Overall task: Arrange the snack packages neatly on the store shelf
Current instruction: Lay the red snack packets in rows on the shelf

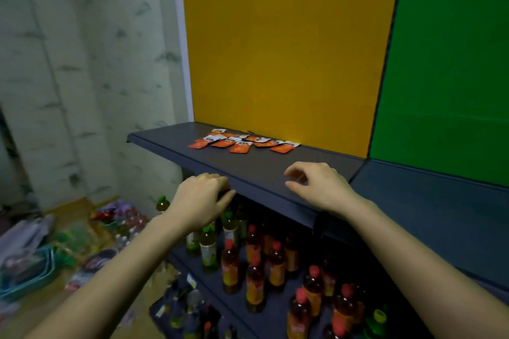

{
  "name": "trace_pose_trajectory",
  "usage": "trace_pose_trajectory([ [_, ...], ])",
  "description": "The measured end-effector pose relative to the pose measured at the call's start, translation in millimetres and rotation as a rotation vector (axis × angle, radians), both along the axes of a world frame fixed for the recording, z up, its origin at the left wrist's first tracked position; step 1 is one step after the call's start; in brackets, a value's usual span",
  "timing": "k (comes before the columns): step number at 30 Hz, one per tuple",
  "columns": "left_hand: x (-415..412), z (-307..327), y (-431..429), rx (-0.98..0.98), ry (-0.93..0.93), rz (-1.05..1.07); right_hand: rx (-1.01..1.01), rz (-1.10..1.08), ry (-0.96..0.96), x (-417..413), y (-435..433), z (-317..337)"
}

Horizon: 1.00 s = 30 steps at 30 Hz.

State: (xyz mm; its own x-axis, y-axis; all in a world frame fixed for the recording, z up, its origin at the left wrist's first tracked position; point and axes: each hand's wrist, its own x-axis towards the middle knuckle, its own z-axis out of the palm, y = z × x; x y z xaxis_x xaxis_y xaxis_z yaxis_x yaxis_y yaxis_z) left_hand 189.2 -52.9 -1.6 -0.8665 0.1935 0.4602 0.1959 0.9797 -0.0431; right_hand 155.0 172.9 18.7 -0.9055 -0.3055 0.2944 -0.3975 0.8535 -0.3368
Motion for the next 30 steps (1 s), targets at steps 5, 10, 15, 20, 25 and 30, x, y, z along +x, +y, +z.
trace_pose_trajectory([
  [5, -24, -12, -57, 0.075, -0.02, 0.047, -0.026, 0.002, -0.063, -46, -63, -3],
  [10, -63, -20, -109, 0.144, 0.005, 0.082, 0.004, -0.019, -0.1, -108, -108, -4],
  [15, -125, -20, -152, 0.171, 0.006, 0.107, 0.032, -0.06, -0.122, -183, -142, -5],
  [20, -199, -13, -188, 0.126, -0.021, 0.108, 0.104, -0.185, -0.14, -254, -168, -4],
  [25, -259, -15, -214, 0.185, -0.029, 0.102, 0.162, -0.336, -0.252, -294, -190, -11],
  [30, -323, -15, -214, 0.221, -0.082, 0.075, 0.181, -0.504, -0.197, -313, -210, -19],
])
